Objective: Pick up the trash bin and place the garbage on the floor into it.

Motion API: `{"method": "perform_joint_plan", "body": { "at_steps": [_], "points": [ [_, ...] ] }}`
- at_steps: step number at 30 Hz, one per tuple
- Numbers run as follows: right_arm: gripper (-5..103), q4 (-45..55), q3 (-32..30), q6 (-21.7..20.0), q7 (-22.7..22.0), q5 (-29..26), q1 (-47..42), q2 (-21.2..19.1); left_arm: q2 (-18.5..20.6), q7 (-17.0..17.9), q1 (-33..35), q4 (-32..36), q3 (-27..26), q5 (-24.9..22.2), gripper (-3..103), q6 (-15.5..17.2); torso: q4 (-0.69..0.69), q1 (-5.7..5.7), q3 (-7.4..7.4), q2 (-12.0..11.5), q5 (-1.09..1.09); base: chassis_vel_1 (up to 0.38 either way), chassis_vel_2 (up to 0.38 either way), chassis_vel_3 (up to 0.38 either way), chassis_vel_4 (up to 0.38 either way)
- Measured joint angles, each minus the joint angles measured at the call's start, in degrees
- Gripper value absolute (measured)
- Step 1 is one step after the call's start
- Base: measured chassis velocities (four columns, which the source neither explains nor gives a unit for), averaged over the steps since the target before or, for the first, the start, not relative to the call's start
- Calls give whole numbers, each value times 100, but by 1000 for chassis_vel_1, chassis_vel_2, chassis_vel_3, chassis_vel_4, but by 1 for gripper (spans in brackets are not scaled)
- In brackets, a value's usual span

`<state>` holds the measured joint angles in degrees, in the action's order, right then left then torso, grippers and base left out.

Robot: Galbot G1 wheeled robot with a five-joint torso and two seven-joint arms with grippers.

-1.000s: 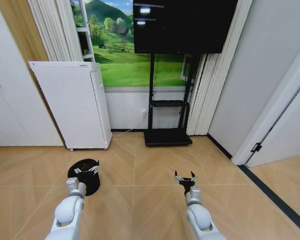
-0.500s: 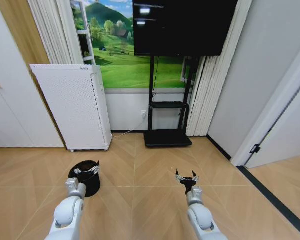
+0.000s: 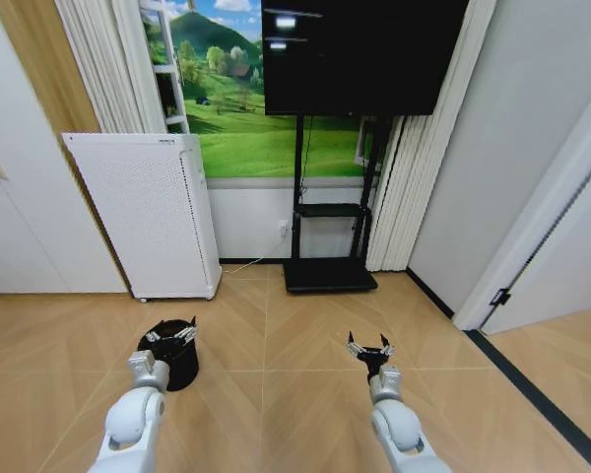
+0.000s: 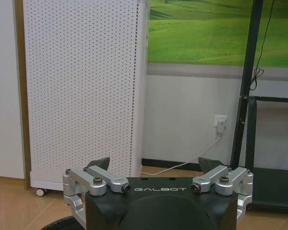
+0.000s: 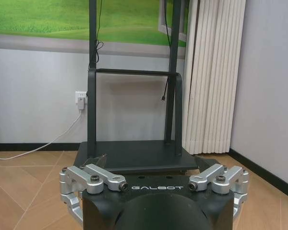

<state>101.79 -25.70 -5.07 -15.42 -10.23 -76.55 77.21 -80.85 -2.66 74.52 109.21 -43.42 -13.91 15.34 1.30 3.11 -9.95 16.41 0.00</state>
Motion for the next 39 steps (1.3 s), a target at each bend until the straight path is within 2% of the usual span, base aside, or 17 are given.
{"method": "perform_joint_plan", "body": {
  "at_steps": [6, 7, 8, 11, 12, 14, 15, 20, 39],
  "points": [
    [100, 64, -35, 0, 97, -60, -2, 6, 58, -37, 23, 68, -30, -91, 100, 7, 0, 44, -99, 142, 0, 0, 0, 0, 0],
    [100, 73, -91, 77, 394, -213, -1, 3, 106, -151, 37, 113, -39, -211, 100, 9, 0, 61, -135, 196, 0, 0, 0, 0, 0],
    [100, 73, -91, 77, 394, -213, -1, 3, 106, -151, 37, 113, -39, -211, 100, 9, 0, 61, -135, 196, 0, 0, 0, 0, 0],
    [100, 73, -255, 295, 1477, -555, 44, -120, 272, -366, 18, 152, -40, -414, 100, 23, 0, 95, -201, 295, 0, 0, 0, 0, 0],
    [100, 73, -255, 295, 1477, -555, 44, -120, 272, -366, 18, 152, -40, -414, 100, 23, 0, 95, -201, 295, 0, 0, 0, 0, 0],
    [100, 61, -318, 316, 1876, -675, 115, -174, 361, -424, -37, 162, -32, -491, 100, 46, 1, 116, -240, 356, 0, 0, 0, 0, 0],
    [100, 48, -330, 319, 1932, -710, 152, -178, 389, -438, -54, 173, -27, -532, 100, 65, 1, 126, -258, 383, 0, 0, 0, 0, 0],
    [100, 34, -384, 330, 2121, -751, 261, -171, 485, -532, -84, 204, -18, -611, 100, 109, 0, 168, -332, 498, 0, 0, 0, 0, 0],
    [100, 46, -472, 417, 2077, -661, 296, -193, 545, -446, -45, 453, -22, -649, 100, 261, 0, 332, -610, 943, 0, 0, 0, 0, 0]
  ]
}}
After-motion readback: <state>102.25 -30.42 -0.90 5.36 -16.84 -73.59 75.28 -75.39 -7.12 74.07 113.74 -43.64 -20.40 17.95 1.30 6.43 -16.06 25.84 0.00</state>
